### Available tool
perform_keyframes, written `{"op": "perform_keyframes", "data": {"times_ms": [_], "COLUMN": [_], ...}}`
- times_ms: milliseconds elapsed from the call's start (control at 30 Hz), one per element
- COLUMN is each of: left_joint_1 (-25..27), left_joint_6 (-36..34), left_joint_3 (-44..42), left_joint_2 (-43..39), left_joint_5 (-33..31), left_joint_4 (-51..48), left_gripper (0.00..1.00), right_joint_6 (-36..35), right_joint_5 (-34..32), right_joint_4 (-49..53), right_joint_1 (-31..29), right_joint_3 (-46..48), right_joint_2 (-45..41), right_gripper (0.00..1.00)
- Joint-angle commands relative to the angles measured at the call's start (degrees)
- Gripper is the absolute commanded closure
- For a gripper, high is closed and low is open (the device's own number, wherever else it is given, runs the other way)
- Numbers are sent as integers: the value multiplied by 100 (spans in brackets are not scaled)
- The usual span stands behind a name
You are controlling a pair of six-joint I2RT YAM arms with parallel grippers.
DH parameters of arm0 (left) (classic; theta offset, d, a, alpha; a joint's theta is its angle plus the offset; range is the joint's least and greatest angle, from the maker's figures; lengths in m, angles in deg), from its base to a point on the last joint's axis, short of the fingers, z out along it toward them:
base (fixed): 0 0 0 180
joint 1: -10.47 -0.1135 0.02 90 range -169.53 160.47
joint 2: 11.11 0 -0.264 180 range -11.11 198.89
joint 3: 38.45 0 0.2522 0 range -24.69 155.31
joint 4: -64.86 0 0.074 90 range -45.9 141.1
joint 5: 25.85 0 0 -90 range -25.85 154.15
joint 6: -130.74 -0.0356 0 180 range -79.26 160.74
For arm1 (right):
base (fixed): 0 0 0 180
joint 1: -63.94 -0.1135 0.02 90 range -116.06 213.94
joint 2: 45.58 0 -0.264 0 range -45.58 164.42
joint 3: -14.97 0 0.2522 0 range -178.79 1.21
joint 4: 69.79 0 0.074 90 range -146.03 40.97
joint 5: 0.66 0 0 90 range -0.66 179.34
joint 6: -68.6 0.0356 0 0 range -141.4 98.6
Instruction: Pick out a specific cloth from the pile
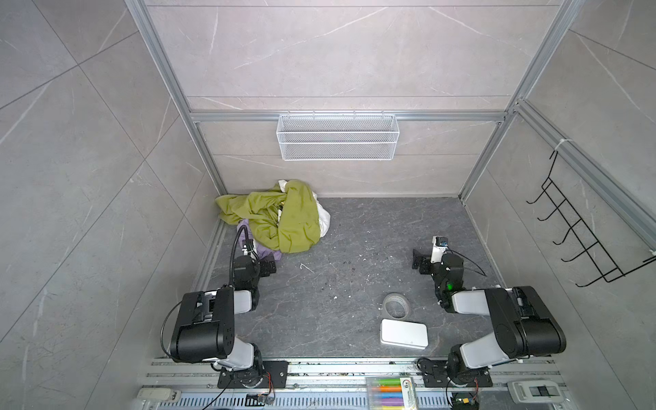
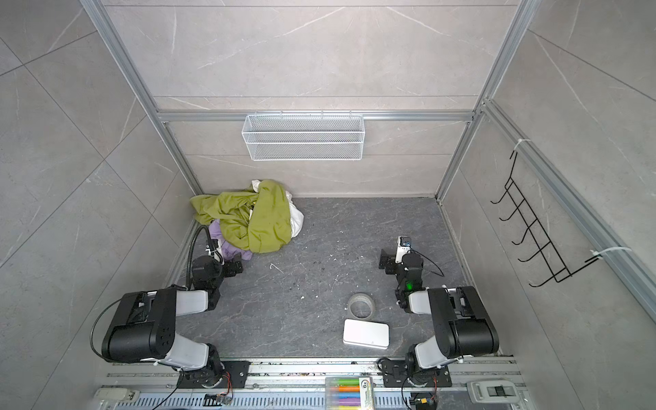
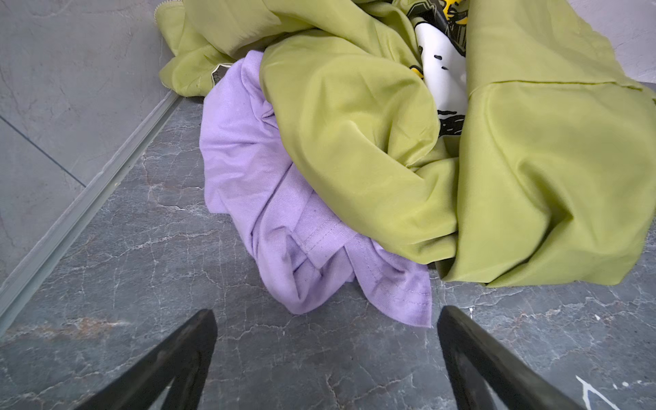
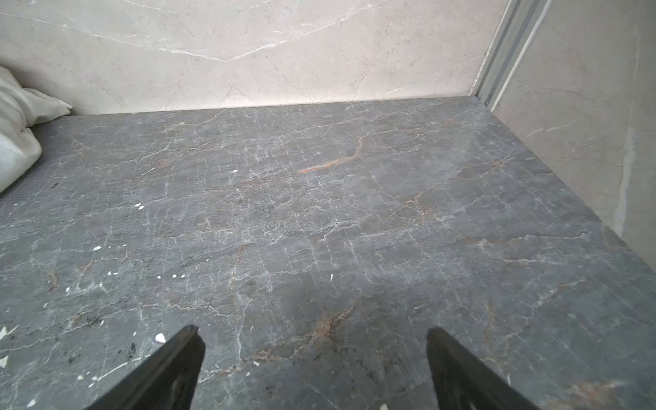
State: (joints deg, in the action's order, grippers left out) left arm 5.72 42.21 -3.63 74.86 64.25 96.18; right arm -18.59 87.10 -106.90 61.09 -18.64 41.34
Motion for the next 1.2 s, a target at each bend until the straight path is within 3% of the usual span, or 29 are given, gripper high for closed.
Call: {"op": "perform_keyframes", "data": {"times_ms": [0, 1167], "left_joint_1": [18, 43], "left_joint_6": [-33, -53], "left_joint_3": [82, 2], "left_joint_2": [25, -20], "left_joint_5": [-45, -51], "left_joint_4": [145, 244], "left_gripper": [0, 0], "right_joint_6": [-44, -114], "right_joint_5": [57, -83], "right_joint_4": [43, -37], "right_joint_1": [39, 13], "right_joint_3": [-130, -54], "right_joint_2": [64, -58], "right_gripper": [0, 0]}}
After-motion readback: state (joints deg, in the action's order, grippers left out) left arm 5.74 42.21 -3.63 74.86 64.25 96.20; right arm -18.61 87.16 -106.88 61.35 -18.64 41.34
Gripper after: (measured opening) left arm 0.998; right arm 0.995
